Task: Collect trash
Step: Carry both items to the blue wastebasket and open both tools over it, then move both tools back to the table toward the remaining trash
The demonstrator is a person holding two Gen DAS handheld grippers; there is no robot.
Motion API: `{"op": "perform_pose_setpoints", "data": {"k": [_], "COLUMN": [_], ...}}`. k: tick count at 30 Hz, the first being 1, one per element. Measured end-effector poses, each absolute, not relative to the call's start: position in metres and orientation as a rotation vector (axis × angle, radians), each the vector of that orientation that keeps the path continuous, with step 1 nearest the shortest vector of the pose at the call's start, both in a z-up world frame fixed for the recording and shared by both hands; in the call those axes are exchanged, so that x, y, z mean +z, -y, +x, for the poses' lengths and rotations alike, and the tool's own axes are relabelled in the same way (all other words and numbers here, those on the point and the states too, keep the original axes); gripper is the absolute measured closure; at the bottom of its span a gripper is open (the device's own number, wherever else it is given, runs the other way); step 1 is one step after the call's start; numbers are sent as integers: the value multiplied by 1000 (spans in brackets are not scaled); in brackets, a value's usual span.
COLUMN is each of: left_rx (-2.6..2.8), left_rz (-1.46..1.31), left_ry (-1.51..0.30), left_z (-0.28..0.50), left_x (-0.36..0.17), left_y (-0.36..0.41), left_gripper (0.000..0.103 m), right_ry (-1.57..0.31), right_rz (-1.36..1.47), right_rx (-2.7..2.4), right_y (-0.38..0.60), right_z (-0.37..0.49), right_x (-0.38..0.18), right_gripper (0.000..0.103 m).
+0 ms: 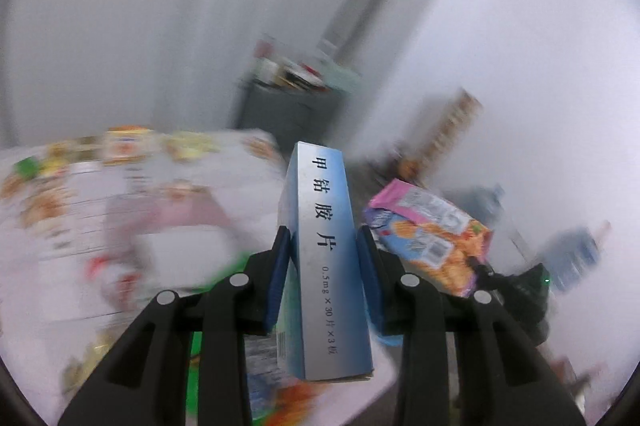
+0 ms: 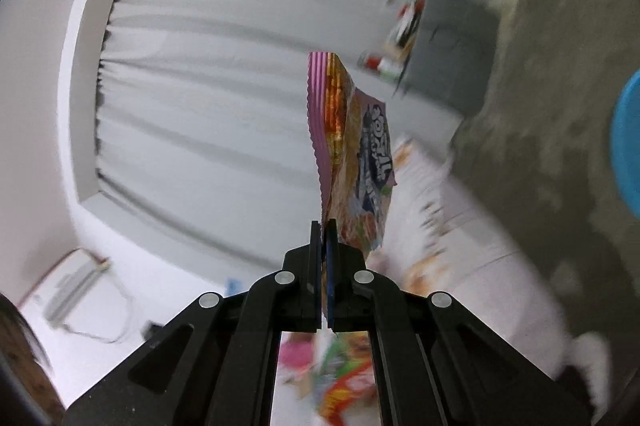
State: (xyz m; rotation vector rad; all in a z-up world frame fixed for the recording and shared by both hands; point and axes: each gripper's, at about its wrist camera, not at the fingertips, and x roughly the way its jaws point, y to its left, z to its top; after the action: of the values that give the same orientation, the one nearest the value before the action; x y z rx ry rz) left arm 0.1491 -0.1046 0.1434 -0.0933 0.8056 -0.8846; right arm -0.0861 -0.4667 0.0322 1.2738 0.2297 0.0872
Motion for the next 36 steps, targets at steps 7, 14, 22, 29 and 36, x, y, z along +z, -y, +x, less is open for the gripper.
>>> {"op": "perform_pose_setpoints", "data": {"k": [7, 14, 22, 29, 36], "left_rx": [-1108, -1144, -1104, -1061, -1195], "left_rz": [260, 551, 637, 599, 485], "left_ry": [-943, -1124, -1164, -1144, -1108], "left_z": [114, 73, 72, 72, 75], "left_x": [106, -20, -99, -112, -55], "left_y": [308, 460, 550, 567, 531], "left_gripper": [70, 70, 62, 35, 33], "right_ry": [-267, -397, -480, -597, -562], "right_rz": [1214, 1276, 1352, 1383, 1293], "right_rx": [-270, -484, -567, -688, -717], "right_y": [499, 523, 570, 583, 557], "right_z": [-160, -169, -155, -145, -162], "right_x": [-6, -78, -133, -160, -129], "right_gripper": [103, 103, 92, 54, 49]}}
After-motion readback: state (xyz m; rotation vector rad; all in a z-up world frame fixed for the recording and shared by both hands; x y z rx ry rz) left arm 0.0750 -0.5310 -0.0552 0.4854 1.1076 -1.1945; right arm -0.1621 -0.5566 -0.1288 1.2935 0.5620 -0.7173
